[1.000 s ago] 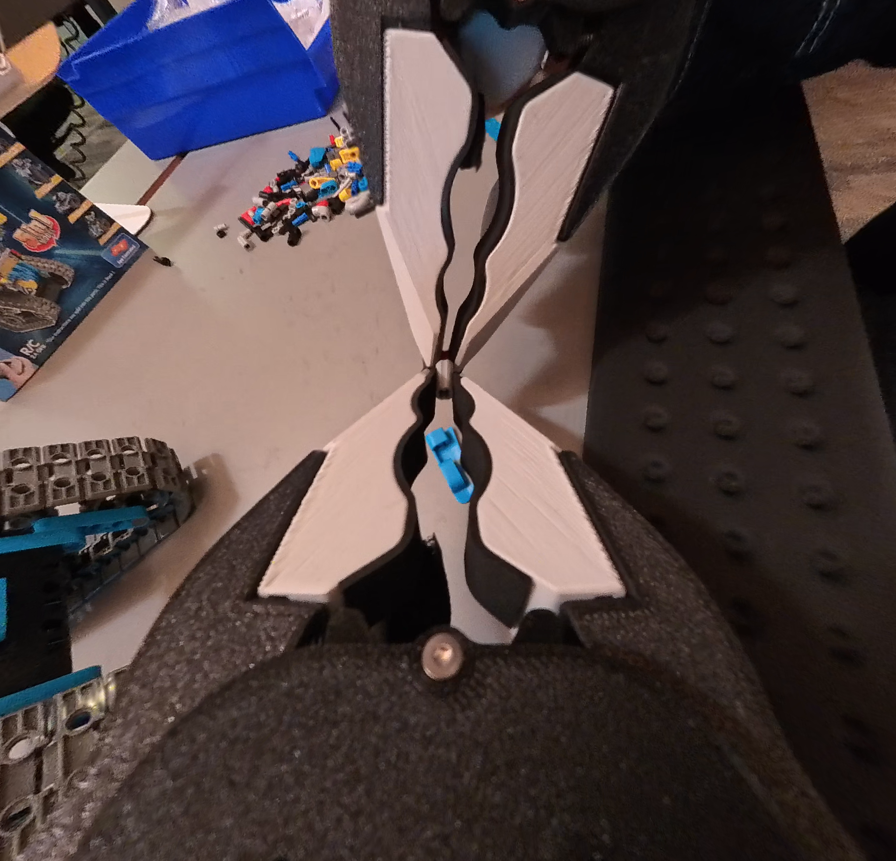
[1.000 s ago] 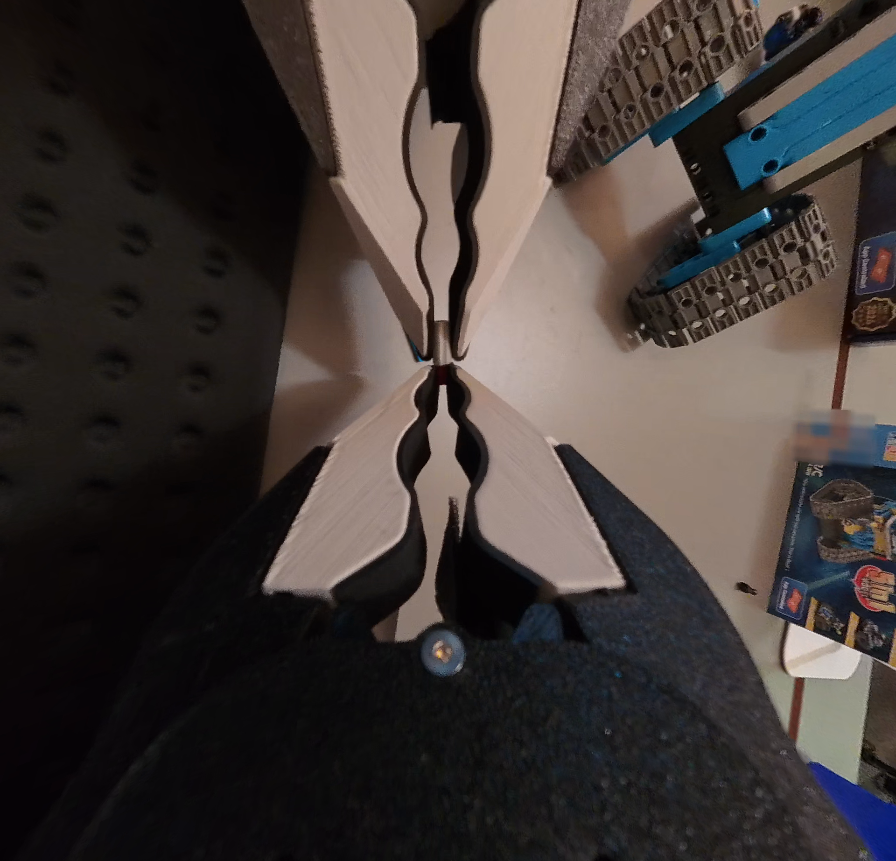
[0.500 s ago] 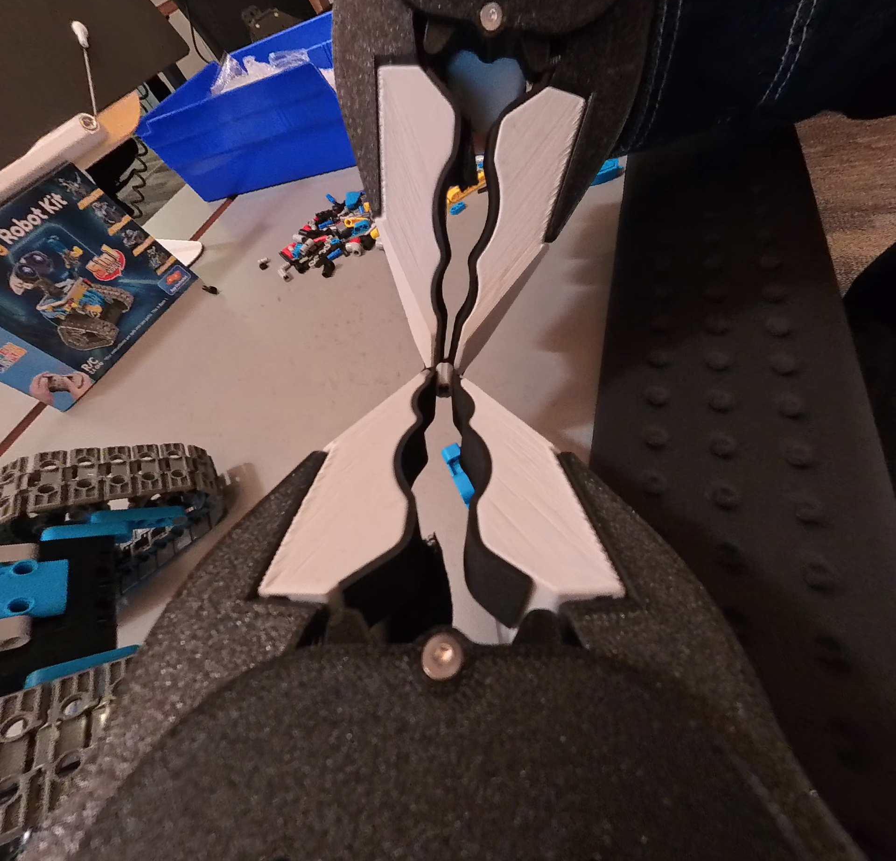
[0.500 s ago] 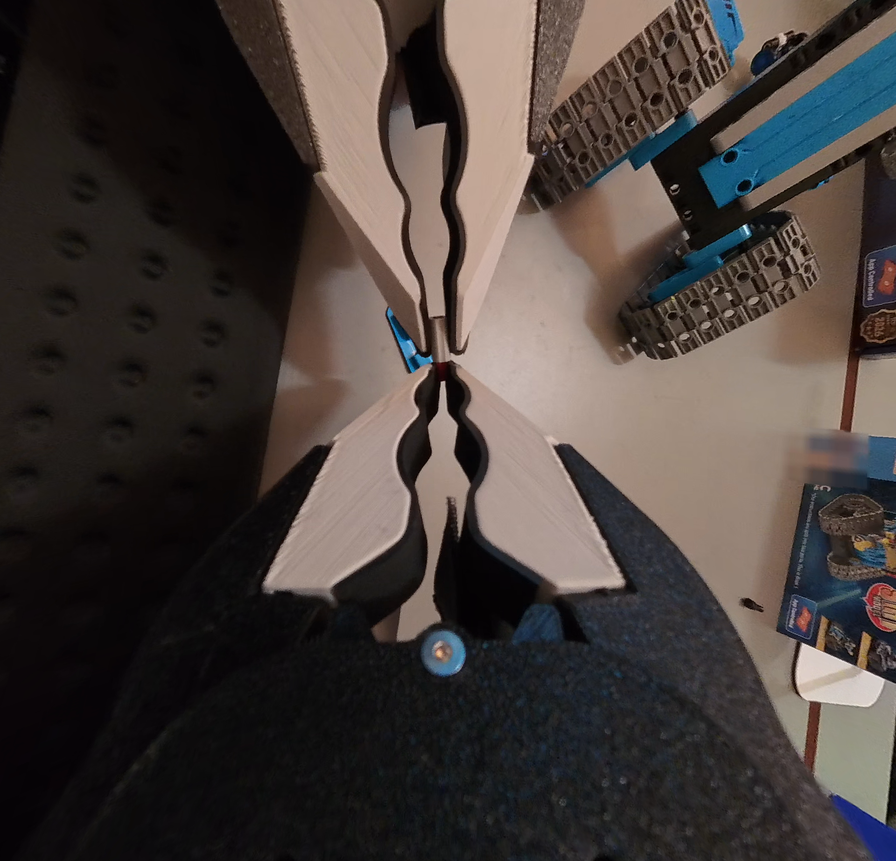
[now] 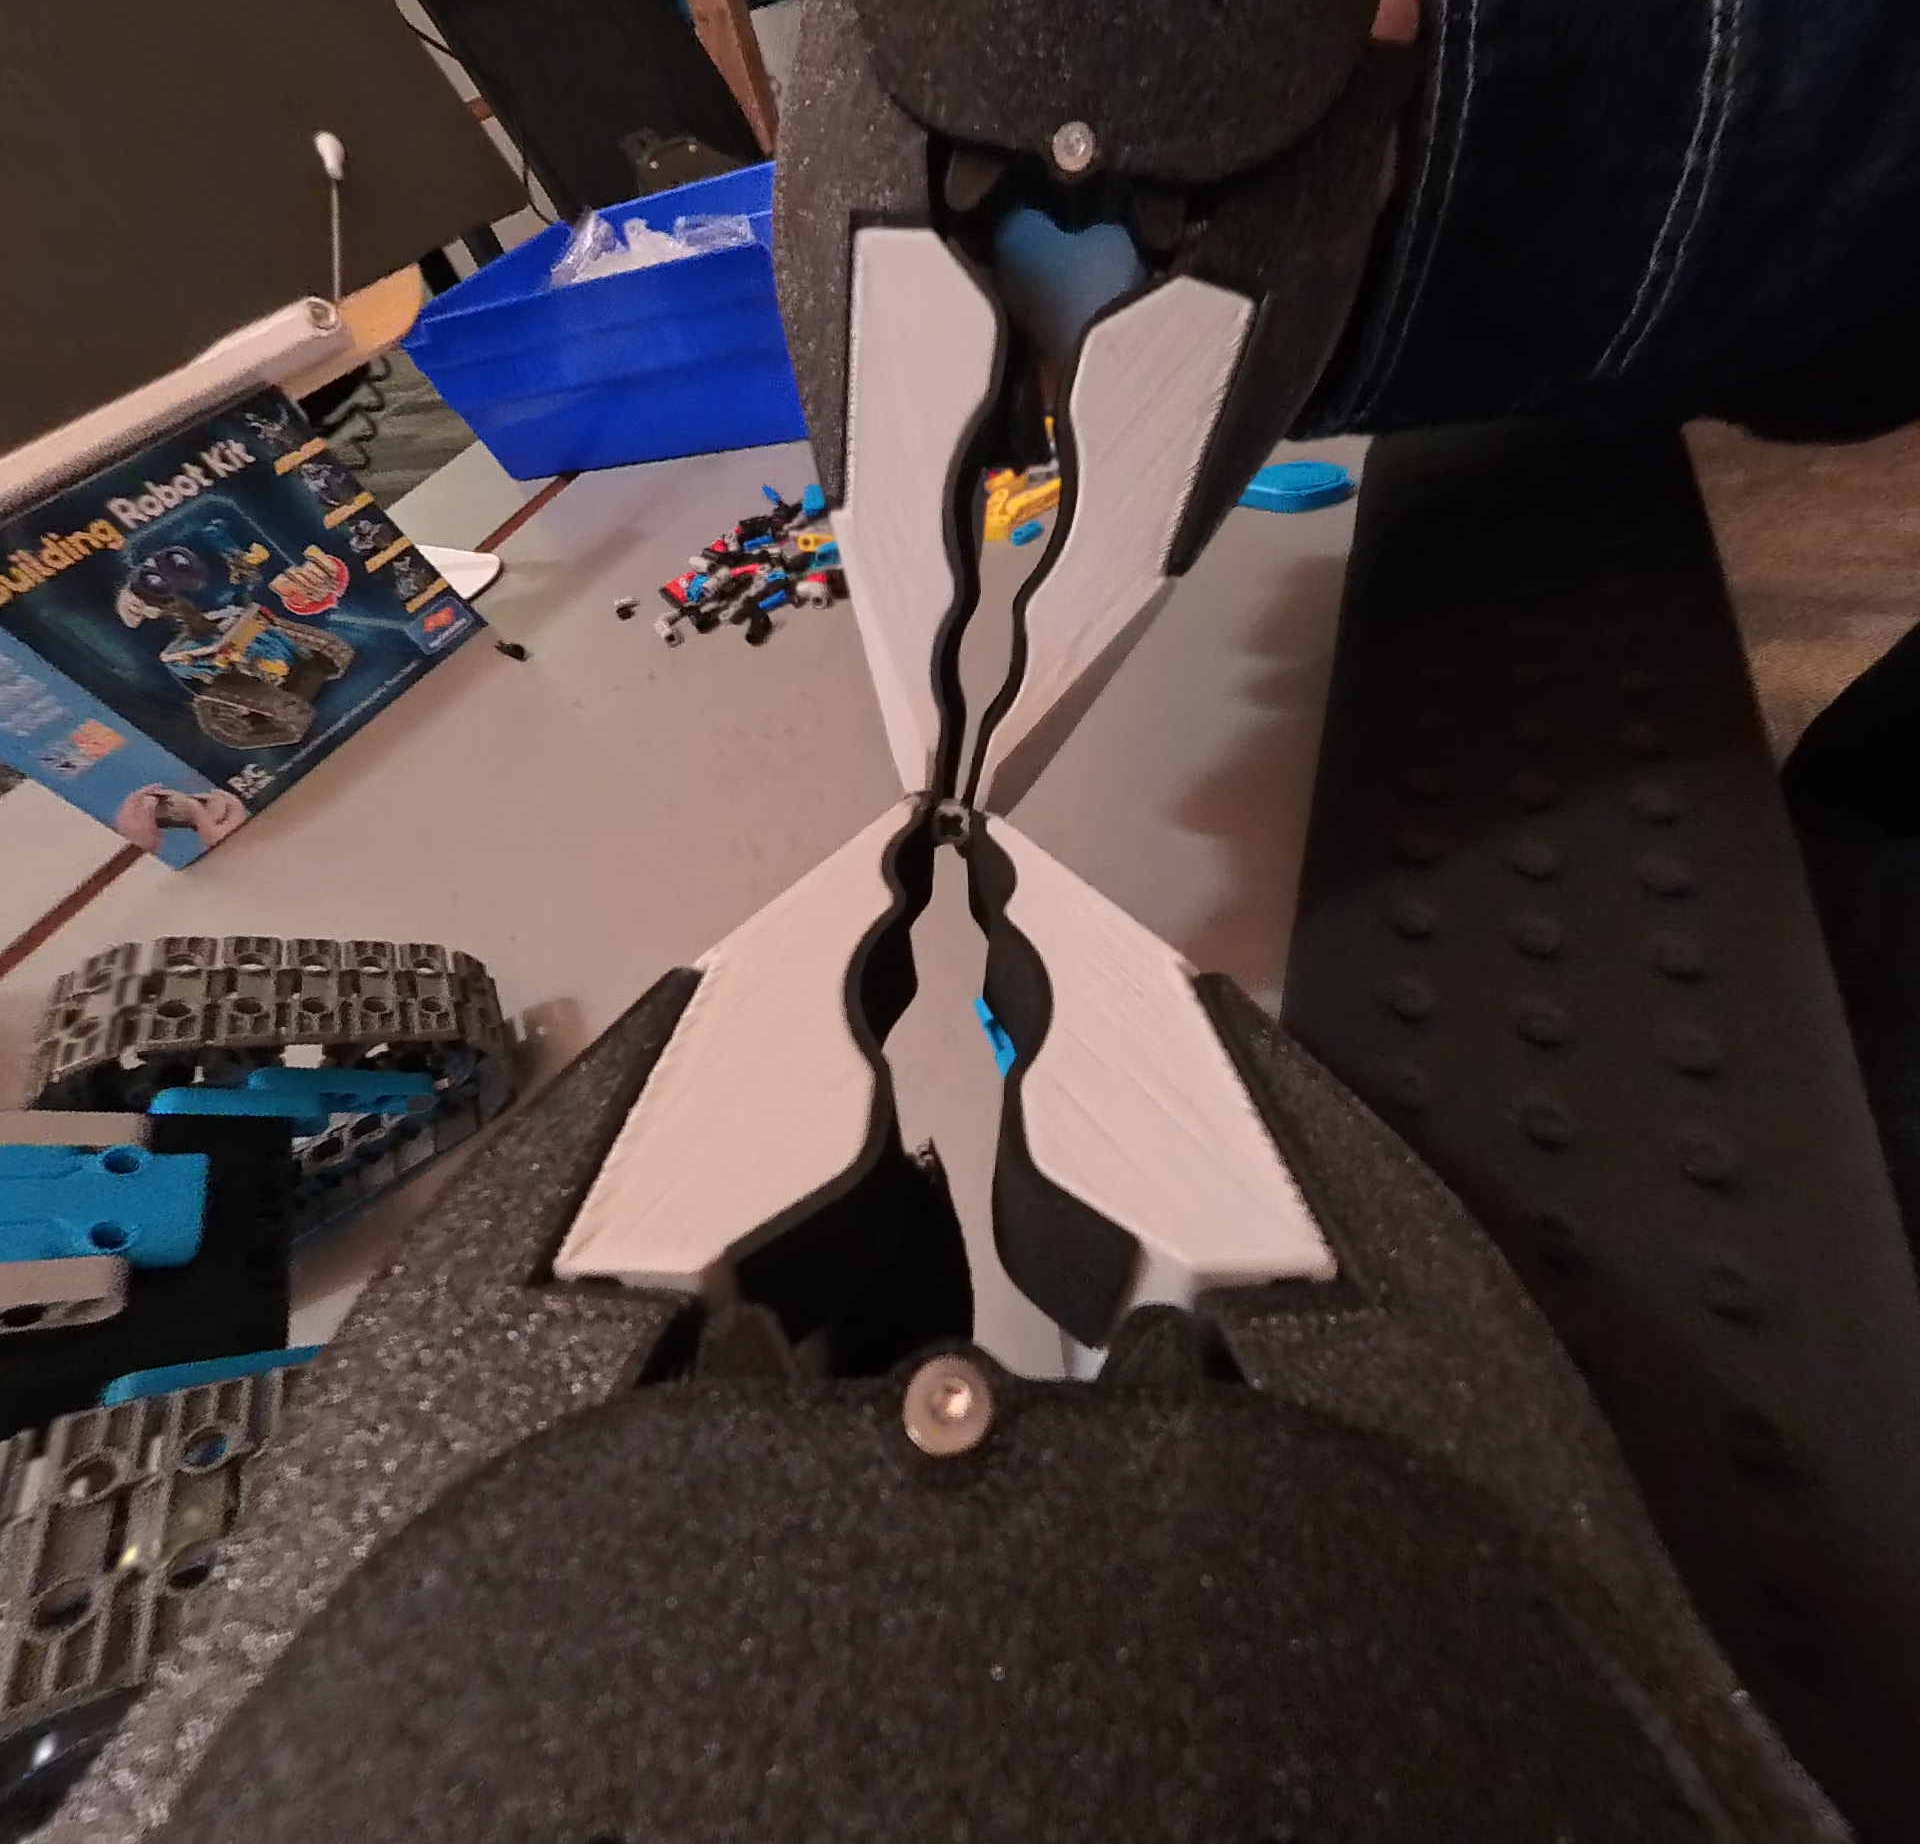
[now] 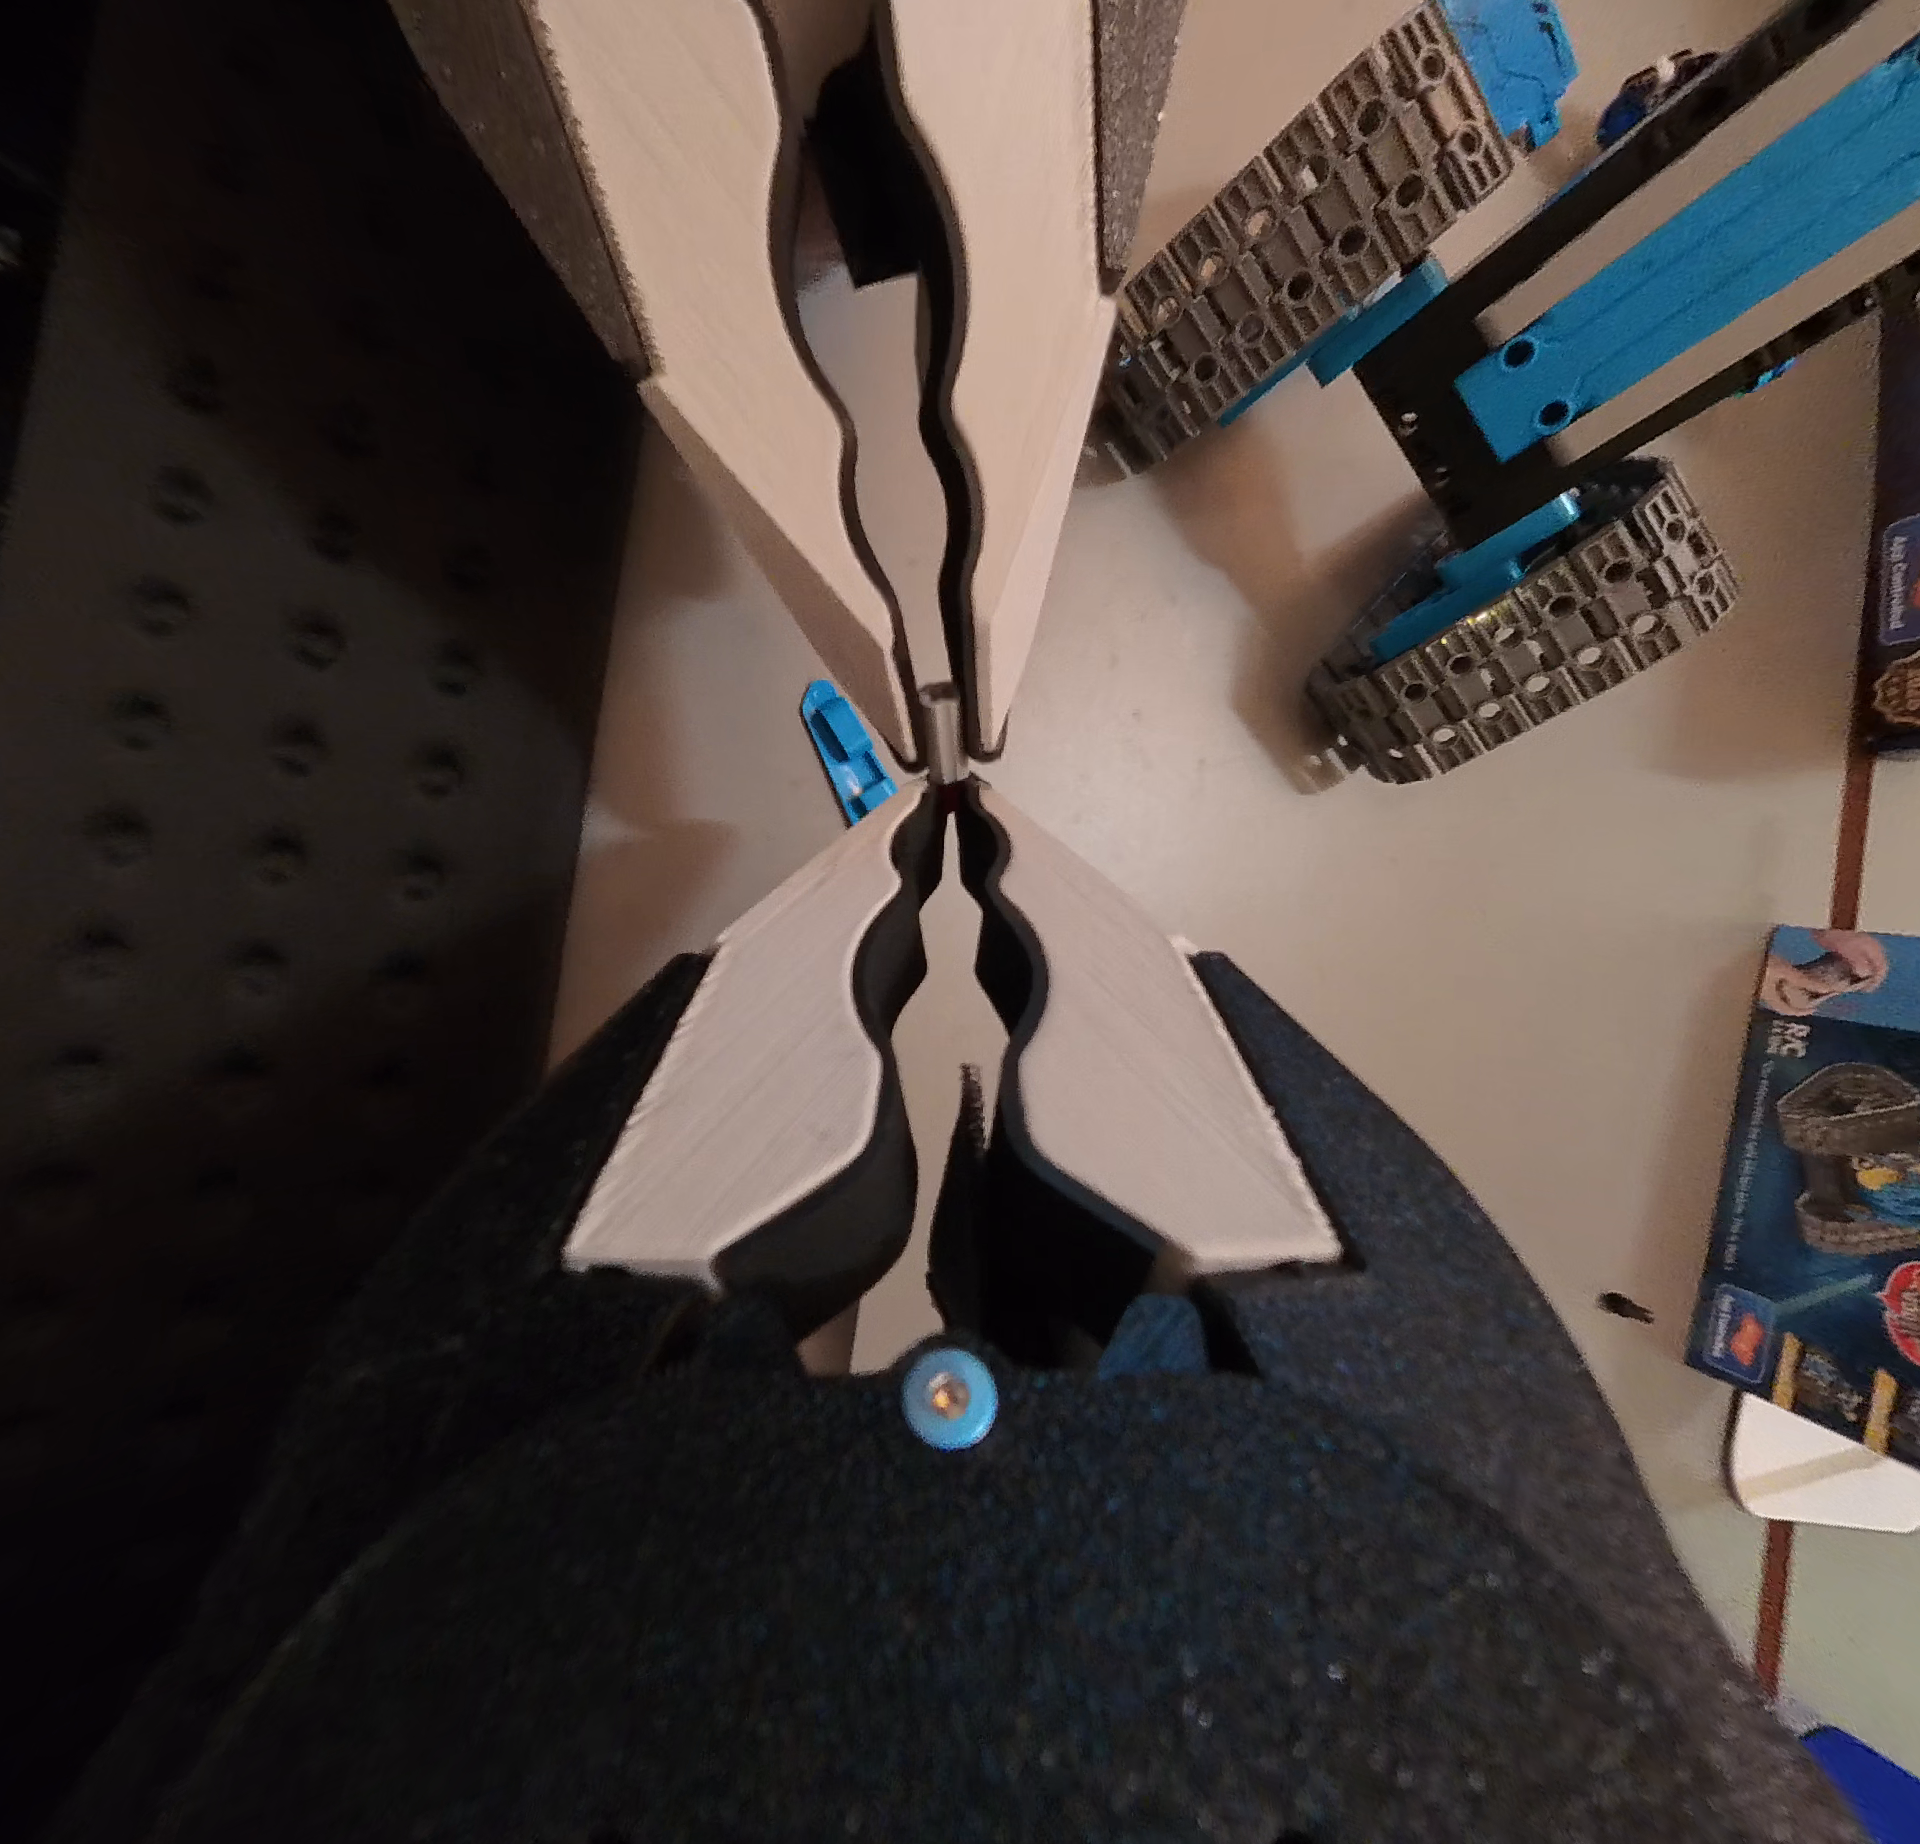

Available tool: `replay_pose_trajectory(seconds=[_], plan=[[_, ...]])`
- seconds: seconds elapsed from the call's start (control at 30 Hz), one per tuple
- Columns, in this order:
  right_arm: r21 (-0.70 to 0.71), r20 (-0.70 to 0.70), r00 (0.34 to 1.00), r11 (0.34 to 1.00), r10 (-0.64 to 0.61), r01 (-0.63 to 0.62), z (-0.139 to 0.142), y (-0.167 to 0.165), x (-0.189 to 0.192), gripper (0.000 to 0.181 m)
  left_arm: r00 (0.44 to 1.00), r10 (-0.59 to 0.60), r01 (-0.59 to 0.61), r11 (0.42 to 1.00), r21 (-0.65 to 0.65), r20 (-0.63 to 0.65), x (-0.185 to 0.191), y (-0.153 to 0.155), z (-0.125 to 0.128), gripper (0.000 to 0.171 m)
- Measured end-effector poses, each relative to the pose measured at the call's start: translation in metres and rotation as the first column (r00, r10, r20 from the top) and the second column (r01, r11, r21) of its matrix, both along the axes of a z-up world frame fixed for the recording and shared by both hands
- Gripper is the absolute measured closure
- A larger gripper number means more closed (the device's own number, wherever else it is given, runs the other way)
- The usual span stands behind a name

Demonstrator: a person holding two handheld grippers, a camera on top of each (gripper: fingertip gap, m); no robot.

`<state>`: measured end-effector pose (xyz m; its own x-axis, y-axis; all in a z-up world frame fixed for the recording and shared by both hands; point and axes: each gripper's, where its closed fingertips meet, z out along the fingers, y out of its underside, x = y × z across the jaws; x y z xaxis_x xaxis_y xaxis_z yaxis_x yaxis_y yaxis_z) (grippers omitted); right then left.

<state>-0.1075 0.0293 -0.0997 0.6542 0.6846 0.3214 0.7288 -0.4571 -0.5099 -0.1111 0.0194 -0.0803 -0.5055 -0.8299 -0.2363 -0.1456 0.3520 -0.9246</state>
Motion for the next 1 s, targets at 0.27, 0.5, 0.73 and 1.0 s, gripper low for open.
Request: replay_pose_trajectory(seconds=[0.27,0.5,0.73,1.0], plan=[[-0.003,-0.046,0.999,1.000,0.024,-0.024,0.008,-0.005,-0.006,0.180,0.999,-0.044,0.045,0.997,-0.060,0.020,-0.005,-0.004,0.008,0.169],[-0.045,-0.081,0.997,0.999,0.010,-0.013,0.011,-0.004,-0.010,0.180,0.997,-0.055,0.060,0.993,-0.098,0.052,-0.007,-0.004,0.017,0.170],[-0.039,-0.215,0.977,0.999,-0.006,-0.003,0.016,0.006,-0.013,0.180,0.998,-0.048,0.057,0.973,-0.225,0.047,-0.006,0.005,0.025,0.170],[-0.046,-0.336,0.942,0.999,-0.007,-0.009,0.014,0.016,-0.016,0.181,0.995,-0.054,0.084,0.896,-0.436,0.080,-0.003,0.016,0.044,0.170]])
